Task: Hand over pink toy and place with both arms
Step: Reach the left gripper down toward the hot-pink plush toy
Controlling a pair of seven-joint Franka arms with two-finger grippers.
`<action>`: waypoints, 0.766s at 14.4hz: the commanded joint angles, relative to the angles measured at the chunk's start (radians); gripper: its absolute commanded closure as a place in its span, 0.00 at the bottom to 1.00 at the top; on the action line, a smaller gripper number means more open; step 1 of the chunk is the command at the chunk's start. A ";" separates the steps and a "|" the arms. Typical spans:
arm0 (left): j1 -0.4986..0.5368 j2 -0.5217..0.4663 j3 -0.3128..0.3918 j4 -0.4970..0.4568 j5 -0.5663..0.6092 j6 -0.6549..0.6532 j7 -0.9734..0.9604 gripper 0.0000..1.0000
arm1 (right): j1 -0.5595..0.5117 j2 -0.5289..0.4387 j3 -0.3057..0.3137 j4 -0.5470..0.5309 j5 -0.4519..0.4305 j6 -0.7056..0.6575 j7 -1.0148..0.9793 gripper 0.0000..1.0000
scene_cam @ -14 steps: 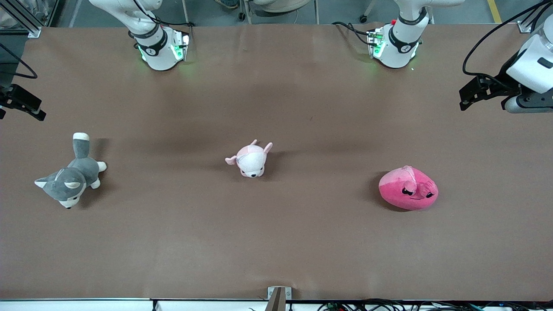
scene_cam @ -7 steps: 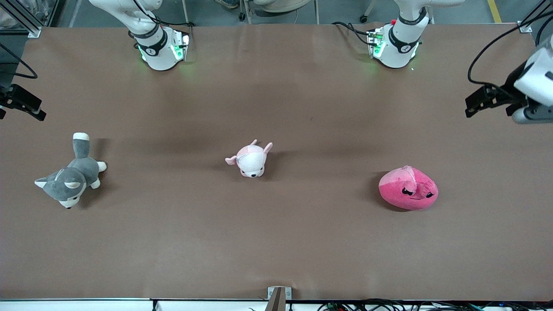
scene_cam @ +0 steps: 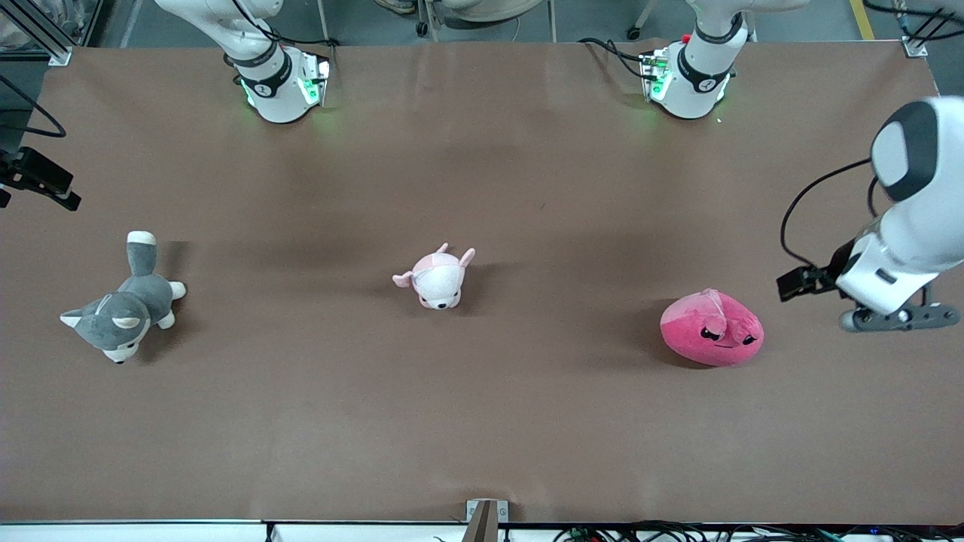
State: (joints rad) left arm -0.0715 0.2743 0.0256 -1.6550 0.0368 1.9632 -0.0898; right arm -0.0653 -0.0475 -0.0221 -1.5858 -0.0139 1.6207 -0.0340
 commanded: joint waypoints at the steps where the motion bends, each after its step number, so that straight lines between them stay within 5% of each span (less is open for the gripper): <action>1: -0.005 0.051 -0.006 0.009 -0.021 0.077 -0.016 0.00 | -0.001 -0.023 0.004 -0.025 -0.012 0.013 -0.009 0.00; 4: -0.014 0.108 -0.006 0.015 -0.032 0.121 -0.021 0.05 | -0.002 -0.023 0.004 -0.025 -0.012 0.013 -0.009 0.00; 7: -0.016 0.134 -0.007 0.014 -0.032 0.126 -0.022 0.25 | -0.004 -0.023 0.004 -0.025 -0.012 0.013 -0.009 0.00; 11: -0.019 0.151 -0.009 0.018 -0.043 0.137 -0.024 0.31 | -0.002 -0.025 0.004 -0.025 -0.012 0.013 -0.009 0.00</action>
State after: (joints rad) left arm -0.0861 0.4136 0.0162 -1.6517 0.0141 2.0888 -0.1046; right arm -0.0653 -0.0475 -0.0218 -1.5859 -0.0139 1.6228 -0.0340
